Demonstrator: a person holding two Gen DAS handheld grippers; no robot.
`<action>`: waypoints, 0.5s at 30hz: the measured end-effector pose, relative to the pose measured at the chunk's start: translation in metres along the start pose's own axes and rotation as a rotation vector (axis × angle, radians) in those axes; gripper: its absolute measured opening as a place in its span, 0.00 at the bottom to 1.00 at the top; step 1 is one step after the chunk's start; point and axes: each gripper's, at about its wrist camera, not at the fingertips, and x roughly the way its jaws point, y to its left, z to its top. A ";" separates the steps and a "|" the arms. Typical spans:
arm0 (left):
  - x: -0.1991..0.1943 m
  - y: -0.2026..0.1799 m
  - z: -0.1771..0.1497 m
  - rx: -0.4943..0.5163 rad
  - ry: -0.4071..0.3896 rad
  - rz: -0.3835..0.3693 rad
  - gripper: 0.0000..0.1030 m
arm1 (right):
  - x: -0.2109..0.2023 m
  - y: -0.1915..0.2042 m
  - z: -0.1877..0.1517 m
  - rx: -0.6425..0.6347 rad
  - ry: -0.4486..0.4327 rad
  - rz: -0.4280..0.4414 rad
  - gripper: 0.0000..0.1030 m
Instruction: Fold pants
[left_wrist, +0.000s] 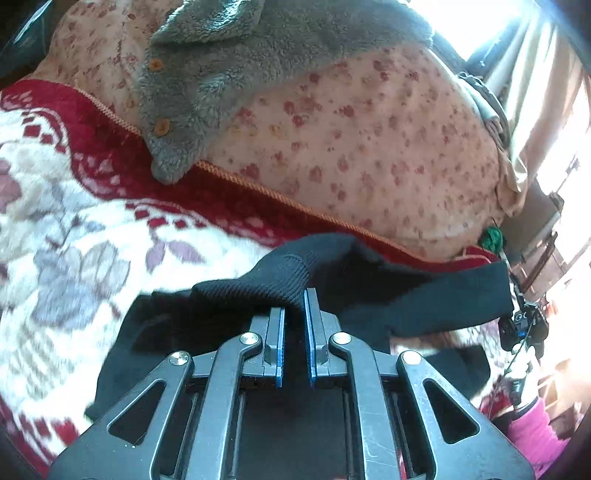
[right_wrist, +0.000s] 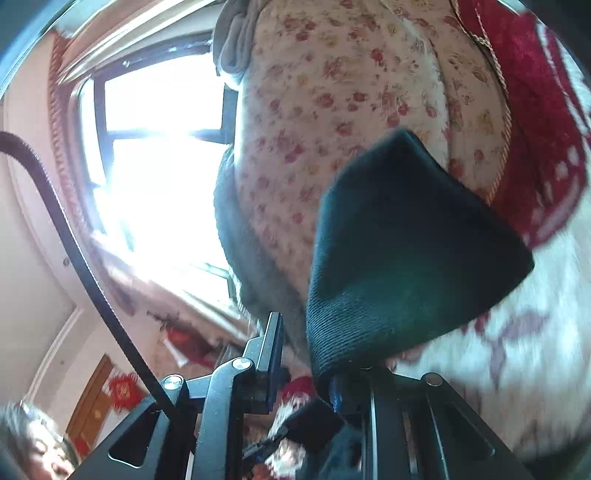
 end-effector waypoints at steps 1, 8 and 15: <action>-0.003 0.003 -0.008 -0.005 0.006 0.001 0.08 | -0.012 0.001 -0.009 -0.008 0.012 -0.037 0.19; -0.010 0.040 -0.051 -0.089 0.068 0.084 0.08 | -0.068 -0.025 -0.022 0.011 0.022 -0.417 0.22; -0.037 0.047 -0.050 -0.115 0.020 0.142 0.09 | -0.116 -0.012 0.004 0.023 -0.069 -0.660 0.40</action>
